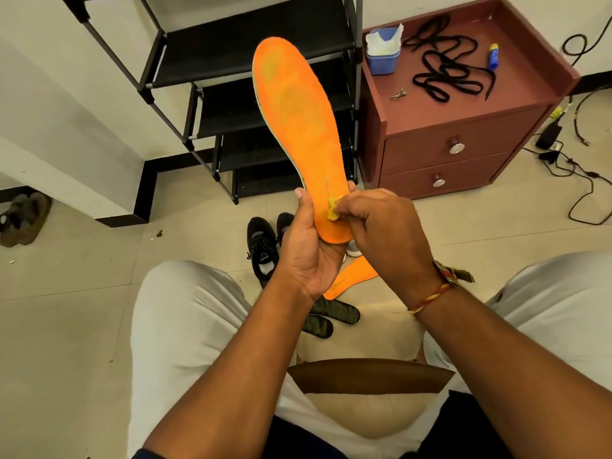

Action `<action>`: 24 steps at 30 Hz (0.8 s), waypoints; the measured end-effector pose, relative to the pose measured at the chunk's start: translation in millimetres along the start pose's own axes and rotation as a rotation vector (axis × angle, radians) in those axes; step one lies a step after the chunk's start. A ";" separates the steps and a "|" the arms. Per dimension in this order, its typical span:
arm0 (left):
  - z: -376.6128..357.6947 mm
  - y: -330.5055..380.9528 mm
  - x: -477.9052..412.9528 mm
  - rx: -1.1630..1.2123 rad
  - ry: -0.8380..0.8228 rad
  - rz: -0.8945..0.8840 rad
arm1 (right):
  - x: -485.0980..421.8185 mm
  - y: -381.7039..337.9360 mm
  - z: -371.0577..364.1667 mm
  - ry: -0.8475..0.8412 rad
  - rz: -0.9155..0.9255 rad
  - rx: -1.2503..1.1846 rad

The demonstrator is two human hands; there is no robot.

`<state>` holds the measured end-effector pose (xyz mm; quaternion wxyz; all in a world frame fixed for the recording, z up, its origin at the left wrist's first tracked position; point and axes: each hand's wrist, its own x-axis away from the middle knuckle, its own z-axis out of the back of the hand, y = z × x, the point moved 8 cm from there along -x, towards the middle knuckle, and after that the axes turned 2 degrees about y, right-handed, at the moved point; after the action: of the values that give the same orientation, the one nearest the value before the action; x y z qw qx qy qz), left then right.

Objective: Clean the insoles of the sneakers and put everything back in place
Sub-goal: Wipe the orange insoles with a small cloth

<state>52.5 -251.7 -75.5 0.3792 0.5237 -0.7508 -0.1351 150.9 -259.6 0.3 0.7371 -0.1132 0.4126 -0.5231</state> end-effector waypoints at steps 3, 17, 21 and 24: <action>0.9 -4.4 -0.6 -0.027 -0.014 0.027 | 4.8 -12.1 -4.1 -0.012 -0.016 -0.095; 5.2 -9.0 -1.2 -0.057 0.029 0.061 | -0.5 -6.6 -1.7 -0.037 -0.156 -0.183; 9.2 -3.7 -4.5 -0.069 0.065 0.029 | 2.2 -13.0 -7.0 -0.061 -0.115 -0.141; 9.8 3.3 -4.8 -0.083 0.105 -0.030 | -7.4 9.2 7.8 0.012 -0.164 -0.063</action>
<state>44.0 -248.0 -82.1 0.4373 0.5252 -0.7156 -0.1443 162.0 -251.4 3.4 0.6854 -0.1669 0.4226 -0.5691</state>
